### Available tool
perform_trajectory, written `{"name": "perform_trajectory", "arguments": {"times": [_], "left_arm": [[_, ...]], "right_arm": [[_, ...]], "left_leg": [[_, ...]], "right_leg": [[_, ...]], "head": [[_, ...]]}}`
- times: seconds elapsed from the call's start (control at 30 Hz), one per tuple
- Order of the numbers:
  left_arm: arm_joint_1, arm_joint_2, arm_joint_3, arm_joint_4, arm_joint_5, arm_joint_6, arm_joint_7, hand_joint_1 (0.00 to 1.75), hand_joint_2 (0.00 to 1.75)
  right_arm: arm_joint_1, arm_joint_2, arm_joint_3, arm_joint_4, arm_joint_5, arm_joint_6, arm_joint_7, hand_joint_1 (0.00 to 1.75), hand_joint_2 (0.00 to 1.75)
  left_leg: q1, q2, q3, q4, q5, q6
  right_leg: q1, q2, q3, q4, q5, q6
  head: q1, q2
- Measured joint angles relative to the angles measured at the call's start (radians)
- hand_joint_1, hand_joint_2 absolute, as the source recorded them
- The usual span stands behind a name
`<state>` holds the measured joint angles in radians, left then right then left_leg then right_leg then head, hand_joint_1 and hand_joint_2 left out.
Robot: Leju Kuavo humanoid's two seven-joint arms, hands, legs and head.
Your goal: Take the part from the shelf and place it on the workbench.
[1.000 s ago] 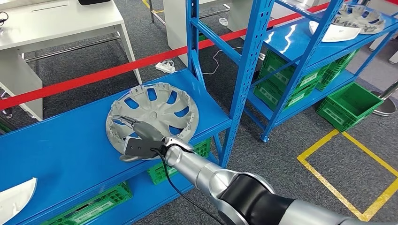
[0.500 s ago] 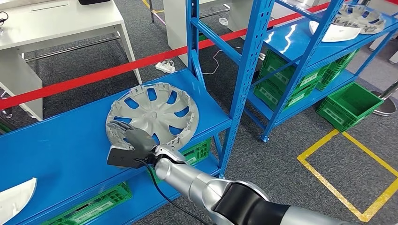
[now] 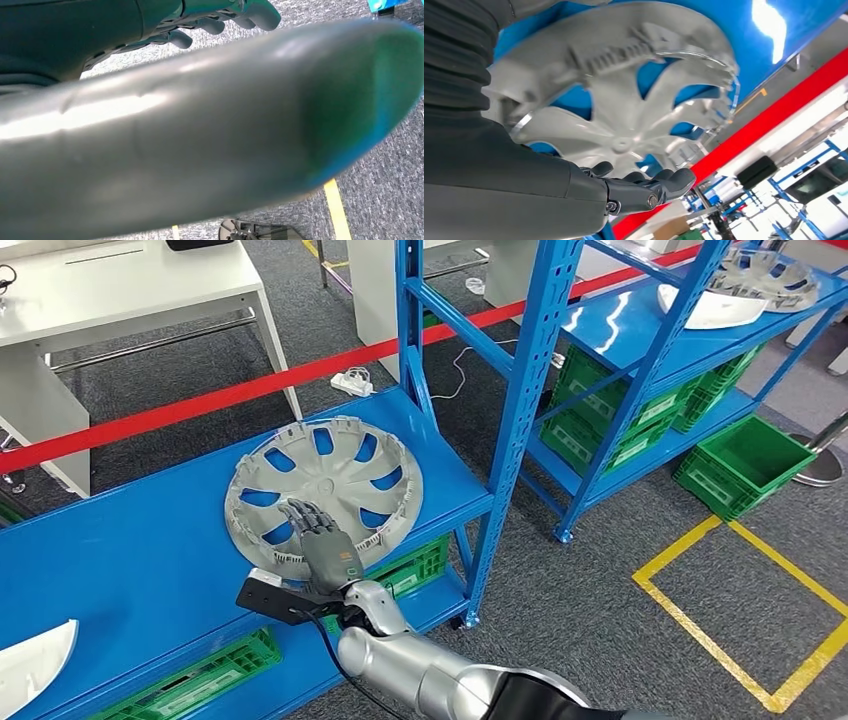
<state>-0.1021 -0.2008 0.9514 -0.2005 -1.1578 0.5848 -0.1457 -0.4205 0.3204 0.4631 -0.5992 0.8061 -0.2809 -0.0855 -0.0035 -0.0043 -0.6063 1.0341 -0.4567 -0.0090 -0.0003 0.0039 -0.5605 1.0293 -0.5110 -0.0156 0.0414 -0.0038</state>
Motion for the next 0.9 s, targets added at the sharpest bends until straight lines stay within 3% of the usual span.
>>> {"name": "perform_trajectory", "arguments": {"times": [0.43, 0.67, 0.9], "left_arm": [[-0.008, 0.001, 0.0, -0.001, 0.017, 0.012, -0.003, 0.0, 0.0], [-0.003, 0.002, 0.006, -0.001, 0.057, 0.016, -0.021, 0.0, 0.0], [0.003, 0.002, 0.013, -0.001, 0.073, 0.016, -0.035, 0.0, 0.0]], "right_arm": [[0.068, -0.021, 0.0, -0.047, 0.049, 0.053, 0.022, 0.0, 1.75], [0.056, -0.029, 0.0, -0.047, 0.169, 0.024, 0.143, 0.0, 1.75], [0.047, -0.088, -0.001, -0.058, 0.293, 0.027, 0.263, 0.0, 1.75]], "left_leg": [[0.001, 0.0, 0.0, 0.0, 0.0, 0.0], [0.0, 0.0, 0.0, -0.001, 0.0, 0.0], [0.0, 0.0, 0.0, 0.0, 0.0, 0.0]], "right_leg": [[0.0, 0.0, 0.0, 0.0, 0.0, 0.0], [0.0, 0.0, 0.0, 0.0, 0.0, 0.0], [0.0, 0.0, 0.0, 0.0, 0.0, 0.0]], "head": [[0.0, 0.0], [0.0, 0.0], [0.0, 0.0]]}}
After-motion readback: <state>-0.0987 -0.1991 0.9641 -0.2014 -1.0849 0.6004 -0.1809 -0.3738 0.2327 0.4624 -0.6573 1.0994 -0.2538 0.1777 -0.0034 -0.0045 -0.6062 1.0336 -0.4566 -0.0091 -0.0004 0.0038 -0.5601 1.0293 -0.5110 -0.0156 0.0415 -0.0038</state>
